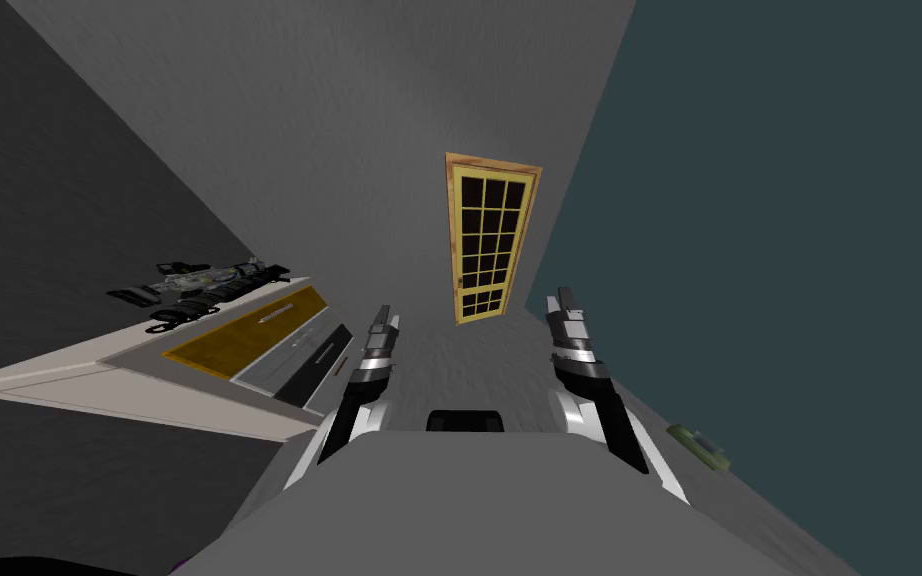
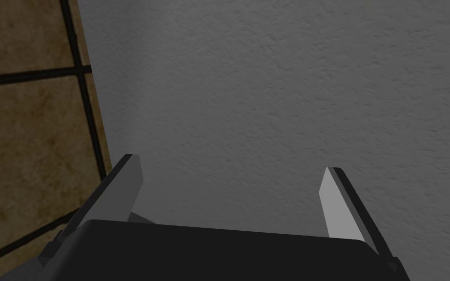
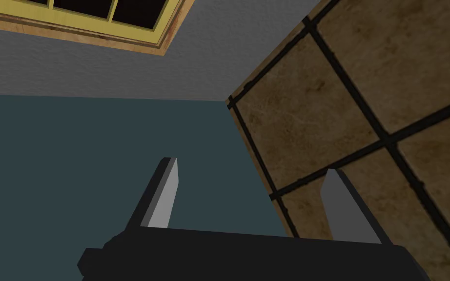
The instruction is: Pull the door open
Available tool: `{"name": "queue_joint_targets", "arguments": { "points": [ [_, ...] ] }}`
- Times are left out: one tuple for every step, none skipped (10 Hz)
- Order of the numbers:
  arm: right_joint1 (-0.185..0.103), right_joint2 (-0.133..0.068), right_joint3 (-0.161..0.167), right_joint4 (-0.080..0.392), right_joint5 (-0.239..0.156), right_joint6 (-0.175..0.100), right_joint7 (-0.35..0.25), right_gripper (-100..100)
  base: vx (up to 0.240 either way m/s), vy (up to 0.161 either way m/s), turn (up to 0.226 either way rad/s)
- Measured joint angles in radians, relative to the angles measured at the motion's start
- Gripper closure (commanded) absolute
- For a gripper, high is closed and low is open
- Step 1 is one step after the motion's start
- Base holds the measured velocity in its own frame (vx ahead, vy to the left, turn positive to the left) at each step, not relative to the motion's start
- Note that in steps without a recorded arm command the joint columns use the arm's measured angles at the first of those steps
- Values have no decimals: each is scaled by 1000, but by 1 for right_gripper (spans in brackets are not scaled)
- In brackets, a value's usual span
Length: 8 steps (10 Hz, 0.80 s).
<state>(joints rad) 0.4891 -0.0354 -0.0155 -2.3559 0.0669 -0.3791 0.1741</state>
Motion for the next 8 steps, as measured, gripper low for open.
{"name": "queue_joint_targets", "arguments": {
  "points": [
    [-4, -4, -1, 12, 4, -2, 11, -100, 104, 34, 42],
    [-12, -8, -3, 34, 8, -7, 23, -100, 127, 62, 14],
    [-16, -11, -4, 51, 11, -13, 35, -100, 140, 53, 15],
    [-20, -14, -5, 73, 15, -23, 47, -100, 153, 41, 28],
    [-28, -20, -11, 97, 17, -31, 58, -100, 142, 42, 35],
    [-30, -24, -12, 115, 22, -37, 73, -100, 112, 42, 22],
    [-39, -26, -12, 132, 26, -40, 87, -100, 105, 31, 26],
    [-43, -27, -13, 160, 32, -52, 102, -100, 107, 21, 27]
  ]
}}
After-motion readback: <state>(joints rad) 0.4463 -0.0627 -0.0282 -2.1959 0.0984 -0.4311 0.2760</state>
